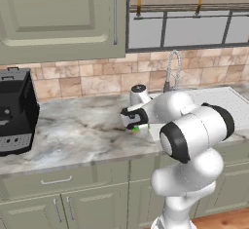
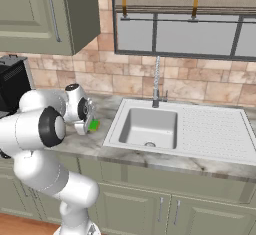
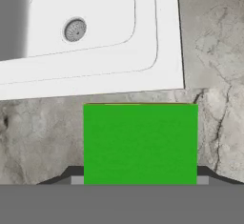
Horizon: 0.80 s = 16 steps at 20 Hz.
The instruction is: Restock the sink supplies by placing the sponge and soap dispenser on the counter and next to the sink. Make sure the soap dispenser is upright.
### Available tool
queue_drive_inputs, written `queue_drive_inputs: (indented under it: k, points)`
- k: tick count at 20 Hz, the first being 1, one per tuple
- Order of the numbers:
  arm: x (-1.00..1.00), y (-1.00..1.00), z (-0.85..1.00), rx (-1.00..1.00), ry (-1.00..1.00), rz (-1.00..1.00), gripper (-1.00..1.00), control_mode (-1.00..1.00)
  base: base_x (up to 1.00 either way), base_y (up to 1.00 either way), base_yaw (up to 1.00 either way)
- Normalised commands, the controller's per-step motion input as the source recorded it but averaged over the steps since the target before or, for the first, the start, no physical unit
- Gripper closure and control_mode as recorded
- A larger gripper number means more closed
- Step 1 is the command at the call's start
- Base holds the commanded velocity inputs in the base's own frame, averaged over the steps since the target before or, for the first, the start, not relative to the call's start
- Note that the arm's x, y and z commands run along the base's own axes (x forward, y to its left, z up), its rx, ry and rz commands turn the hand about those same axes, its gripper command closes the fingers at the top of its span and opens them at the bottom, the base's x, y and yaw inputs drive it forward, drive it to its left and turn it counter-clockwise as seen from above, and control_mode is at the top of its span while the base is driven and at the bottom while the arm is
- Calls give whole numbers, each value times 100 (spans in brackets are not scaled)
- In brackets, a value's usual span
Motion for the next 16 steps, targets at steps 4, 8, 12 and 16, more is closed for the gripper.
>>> queue_drive_inputs:
  k: [4,8,12,16]
  points:
    - [33,0,-48,0,0,7,100,-100,0,0,0]
    - [29,-8,-27,0,0,2,100,-100,0,0,0]
    - [30,-1,-31,0,0,1,-100,-100,0,0,0]
    - [16,-8,-17,0,0,0,-100,-100,0,0,0]
